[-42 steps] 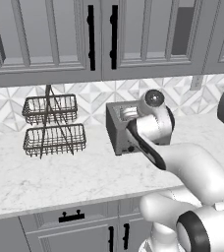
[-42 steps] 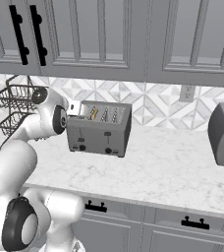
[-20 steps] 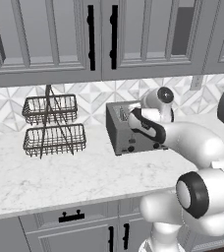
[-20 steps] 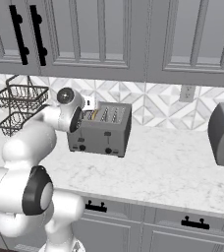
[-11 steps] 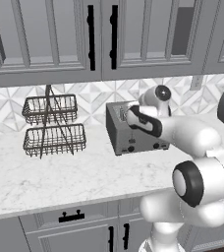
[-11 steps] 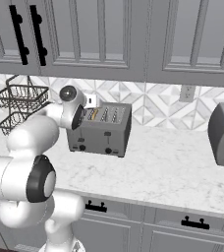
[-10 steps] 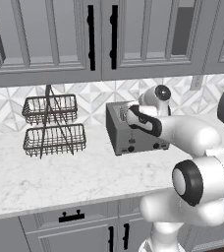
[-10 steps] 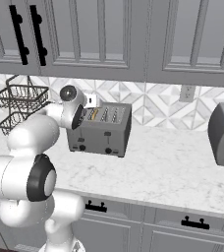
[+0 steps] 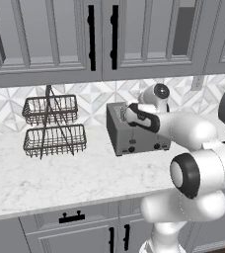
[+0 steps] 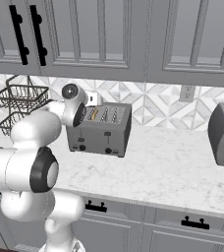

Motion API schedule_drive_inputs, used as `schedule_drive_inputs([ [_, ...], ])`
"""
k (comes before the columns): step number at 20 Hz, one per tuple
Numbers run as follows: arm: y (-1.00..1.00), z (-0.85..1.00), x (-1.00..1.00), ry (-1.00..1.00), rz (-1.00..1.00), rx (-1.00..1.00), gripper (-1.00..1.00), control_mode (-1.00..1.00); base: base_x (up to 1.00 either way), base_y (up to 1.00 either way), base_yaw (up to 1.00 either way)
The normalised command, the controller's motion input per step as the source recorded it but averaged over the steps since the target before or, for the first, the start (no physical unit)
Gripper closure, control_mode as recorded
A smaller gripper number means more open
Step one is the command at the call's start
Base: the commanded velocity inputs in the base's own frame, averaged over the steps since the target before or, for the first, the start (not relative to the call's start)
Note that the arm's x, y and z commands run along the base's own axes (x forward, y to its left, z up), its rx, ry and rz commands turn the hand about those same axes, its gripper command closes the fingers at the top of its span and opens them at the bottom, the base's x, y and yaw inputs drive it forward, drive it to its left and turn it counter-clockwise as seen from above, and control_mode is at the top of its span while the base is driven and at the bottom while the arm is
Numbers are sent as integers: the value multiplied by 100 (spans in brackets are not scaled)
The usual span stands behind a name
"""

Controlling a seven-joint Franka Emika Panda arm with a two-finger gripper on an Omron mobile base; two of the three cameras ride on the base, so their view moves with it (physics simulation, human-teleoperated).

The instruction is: Start the toaster. Once the lever pops up, take the bread to the plate on the dining counter.

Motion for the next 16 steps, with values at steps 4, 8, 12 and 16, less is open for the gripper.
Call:
schedule_drive_inputs([
  [4,0,0,3,0,0,0,-100,-100,0,0,0],
  [8,0,-9,0,0,0,0,-100,-100,0,0,0],
  [12,0,-18,0,0,0,0,-100,-100,0,0,0],
  [16,0,-6,0,1,0,0,-100,-100,0,0,0],
])
